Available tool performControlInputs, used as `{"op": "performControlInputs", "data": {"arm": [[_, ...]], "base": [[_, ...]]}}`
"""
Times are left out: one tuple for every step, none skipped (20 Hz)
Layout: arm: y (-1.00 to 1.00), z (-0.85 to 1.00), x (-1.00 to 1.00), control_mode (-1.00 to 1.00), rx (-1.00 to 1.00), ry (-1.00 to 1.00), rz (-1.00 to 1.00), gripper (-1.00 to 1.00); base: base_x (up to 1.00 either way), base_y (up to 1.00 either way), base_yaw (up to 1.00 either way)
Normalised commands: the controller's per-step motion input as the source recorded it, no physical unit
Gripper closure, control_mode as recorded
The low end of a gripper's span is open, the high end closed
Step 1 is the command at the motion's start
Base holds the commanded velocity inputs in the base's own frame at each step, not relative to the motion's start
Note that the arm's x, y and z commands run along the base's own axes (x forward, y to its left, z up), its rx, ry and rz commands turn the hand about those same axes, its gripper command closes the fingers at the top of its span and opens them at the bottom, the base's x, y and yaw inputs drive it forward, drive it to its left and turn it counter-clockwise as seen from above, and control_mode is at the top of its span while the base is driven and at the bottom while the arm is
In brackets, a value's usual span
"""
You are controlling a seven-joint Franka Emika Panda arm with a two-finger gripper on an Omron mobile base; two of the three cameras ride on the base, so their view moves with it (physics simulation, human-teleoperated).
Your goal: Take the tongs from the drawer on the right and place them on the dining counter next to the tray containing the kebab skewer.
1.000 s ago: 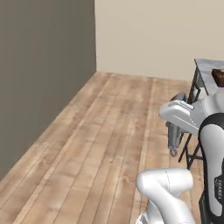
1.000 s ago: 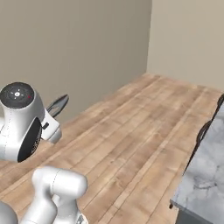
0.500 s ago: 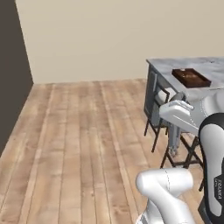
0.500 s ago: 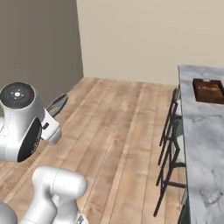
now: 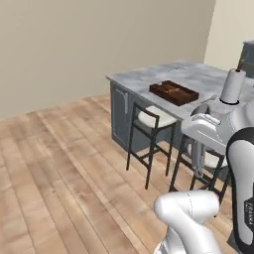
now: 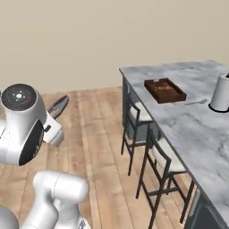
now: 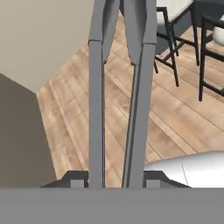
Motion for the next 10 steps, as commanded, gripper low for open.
{"op": "performControlInputs", "data": {"arm": [[0.0,0.0,0.0,1.0,0.0,0.0,0.0,1.0],[0.0,0.0,0.0,1.0,0.0,0.0,0.0,1.0],[0.0,0.0,0.0,1.0,0.0,0.0,0.0,1.0],[0.0,0.0,0.0,1.0,0.0,0.0,0.0,1.0],[0.0,0.0,0.0,1.0,0.0,0.0,0.0,1.0],[0.0,0.0,0.0,1.0,0.0,0.0,0.0,1.0],[0.0,0.0,0.0,1.0,0.0,0.0,0.0,1.0],[0.0,0.0,0.0,1.0,0.0,0.0,0.0,1.0],[0.0,0.0,0.0,1.0,0.0,0.0,0.0,1.0],[0.0,0.0,0.0,1.0,0.0,0.0,0.0,1.0]], "base": [[1.0,0.86,-0.76],[1.0,0.92,-0.73],[1.0,1.0,-0.69],[1.0,1.0,-0.68],[0.94,1.0,-0.67],[0.92,1.0,-0.66],[0.89,1.0,-0.65],[0.78,1.0,-0.64],[0.68,1.0,-0.61],[0.51,1.0,-0.58]]}}
